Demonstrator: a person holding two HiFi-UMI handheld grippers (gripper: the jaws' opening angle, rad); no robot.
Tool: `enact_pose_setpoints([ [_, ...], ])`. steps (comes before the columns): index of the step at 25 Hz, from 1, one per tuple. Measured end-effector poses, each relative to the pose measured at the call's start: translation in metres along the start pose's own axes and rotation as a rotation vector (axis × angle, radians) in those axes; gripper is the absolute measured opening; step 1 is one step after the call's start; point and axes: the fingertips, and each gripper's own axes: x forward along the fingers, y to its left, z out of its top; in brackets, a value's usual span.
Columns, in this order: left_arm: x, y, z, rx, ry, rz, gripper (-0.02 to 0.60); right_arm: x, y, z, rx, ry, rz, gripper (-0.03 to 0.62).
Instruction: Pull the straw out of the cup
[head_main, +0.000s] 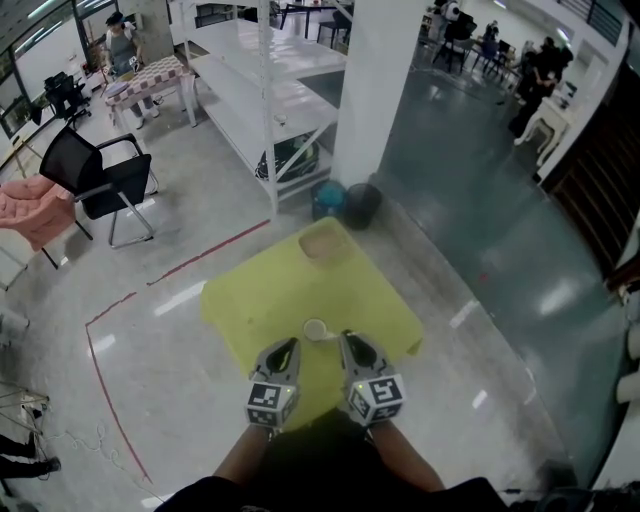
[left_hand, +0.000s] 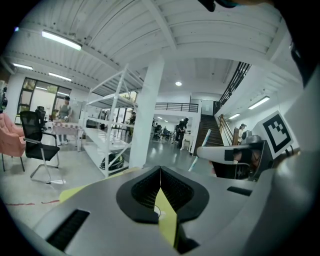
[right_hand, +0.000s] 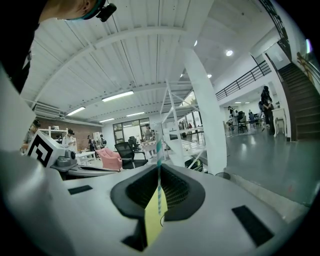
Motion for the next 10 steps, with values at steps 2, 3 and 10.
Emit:
enact_pose_setpoints([
  [2, -0.0007, -0.0004, 0.0002, -0.01, 0.009, -0.001, 0.044, 0.0013, 0.0008, -0.0001, 0.0, 0.003, 0.003, 0.032],
  [3, -0.0008, 0.0013, 0.0006, -0.004, 0.01, 0.005, 0.044, 0.0022, 0.0013, 0.0004, -0.001, 0.001, 0.005, 0.032],
  [10, 0.0002, -0.0026, 0.0063, -0.014, -0.006, -0.017, 0.044, 0.0017, -0.0004, 0.0023, -0.005, 0.003, 0.009, 0.032],
])
